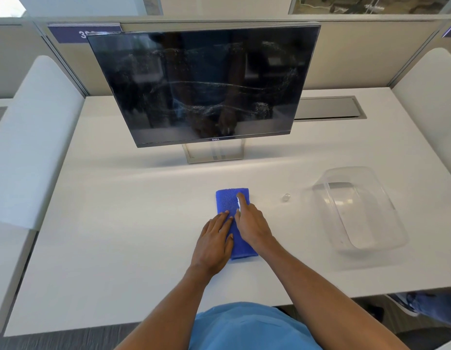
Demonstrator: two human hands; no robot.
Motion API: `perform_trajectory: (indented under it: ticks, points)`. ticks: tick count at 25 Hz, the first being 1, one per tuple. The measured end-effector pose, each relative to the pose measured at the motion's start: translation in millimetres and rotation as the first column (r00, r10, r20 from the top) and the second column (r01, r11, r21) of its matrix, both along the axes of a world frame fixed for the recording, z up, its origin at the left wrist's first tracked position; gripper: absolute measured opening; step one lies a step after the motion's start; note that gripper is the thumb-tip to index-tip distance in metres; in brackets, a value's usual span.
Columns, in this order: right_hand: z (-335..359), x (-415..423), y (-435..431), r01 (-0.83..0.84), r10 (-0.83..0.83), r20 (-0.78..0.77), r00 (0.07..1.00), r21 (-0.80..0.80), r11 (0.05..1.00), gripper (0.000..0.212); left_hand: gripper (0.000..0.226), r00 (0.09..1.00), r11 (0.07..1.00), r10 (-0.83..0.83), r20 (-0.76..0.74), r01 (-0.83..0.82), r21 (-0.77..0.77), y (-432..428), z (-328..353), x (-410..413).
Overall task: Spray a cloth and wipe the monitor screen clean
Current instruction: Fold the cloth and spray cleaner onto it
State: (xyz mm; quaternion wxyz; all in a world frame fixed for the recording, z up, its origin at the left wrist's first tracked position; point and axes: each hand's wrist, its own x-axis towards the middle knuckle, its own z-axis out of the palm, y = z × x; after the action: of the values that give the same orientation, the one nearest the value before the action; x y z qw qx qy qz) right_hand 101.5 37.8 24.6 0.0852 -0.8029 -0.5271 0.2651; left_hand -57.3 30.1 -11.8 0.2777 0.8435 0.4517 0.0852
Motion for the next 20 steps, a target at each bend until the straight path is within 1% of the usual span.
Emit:
perform_trajectory:
  ticks: [4,8,13,16,20]
  points:
    - [0.4,-2.5,-2.4,-0.003,0.003,0.005,1.000,0.027,1.000,0.056,0.056,1.000,1.000,0.012,0.003,-0.012,-0.009,-0.4,0.3,0.0]
    - [-1.4,-1.4,-5.4,-0.005,0.005,0.050,0.999,0.013,1.000,0.054,0.056,1.000,1.000,0.020,0.002,-0.020,-0.024,-1.3,2.1,1.2]
    - [-1.7,-0.6,-7.6,0.000,-0.002,0.089,0.996,0.021,1.000,0.057,0.056,1.000,0.999,0.028,0.002,-0.028,-0.027,-1.9,3.2,2.7]
    - [-1.5,-0.3,-7.9,-0.006,0.004,0.083,0.997,0.032,0.999,0.054,0.056,0.999,0.999,0.032,0.001,-0.032,-0.026,-3.1,2.4,3.6]
    - [-1.3,0.9,-11.8,0.027,-0.029,0.041,0.999,0.055,0.998,0.052,0.056,0.999,0.999,0.036,0.005,-0.035,-0.016,-3.5,1.9,3.7]
